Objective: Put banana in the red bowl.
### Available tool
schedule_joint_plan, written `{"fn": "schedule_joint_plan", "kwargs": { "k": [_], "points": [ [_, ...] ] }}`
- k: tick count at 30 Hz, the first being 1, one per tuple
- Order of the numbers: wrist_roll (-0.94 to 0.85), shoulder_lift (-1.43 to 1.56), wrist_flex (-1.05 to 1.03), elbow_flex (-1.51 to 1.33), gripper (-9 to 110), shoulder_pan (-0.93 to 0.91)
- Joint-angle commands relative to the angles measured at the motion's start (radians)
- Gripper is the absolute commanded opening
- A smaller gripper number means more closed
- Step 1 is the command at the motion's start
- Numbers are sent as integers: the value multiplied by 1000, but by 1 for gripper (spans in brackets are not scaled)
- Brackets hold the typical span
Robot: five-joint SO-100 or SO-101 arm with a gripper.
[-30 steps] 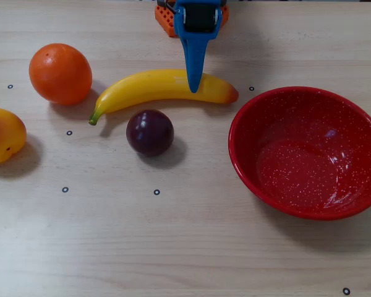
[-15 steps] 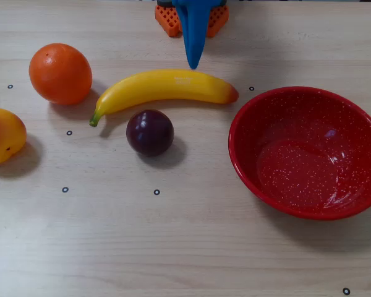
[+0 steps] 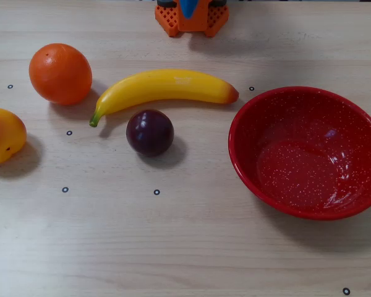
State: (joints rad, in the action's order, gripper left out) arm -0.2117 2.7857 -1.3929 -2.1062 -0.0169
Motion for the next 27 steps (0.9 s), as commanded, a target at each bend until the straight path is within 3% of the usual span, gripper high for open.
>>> {"fn": "schedule_joint_plan", "kwargs": {
  "k": [1,12,23,27],
  "points": [
    [-23,-52,-40,150,0,-31],
    [-117,-219,-325,382,7,-132],
    [-235,-265,-407,314,10,-149],
    [-413,-308,-436,285,8,-155]
  ]
}}
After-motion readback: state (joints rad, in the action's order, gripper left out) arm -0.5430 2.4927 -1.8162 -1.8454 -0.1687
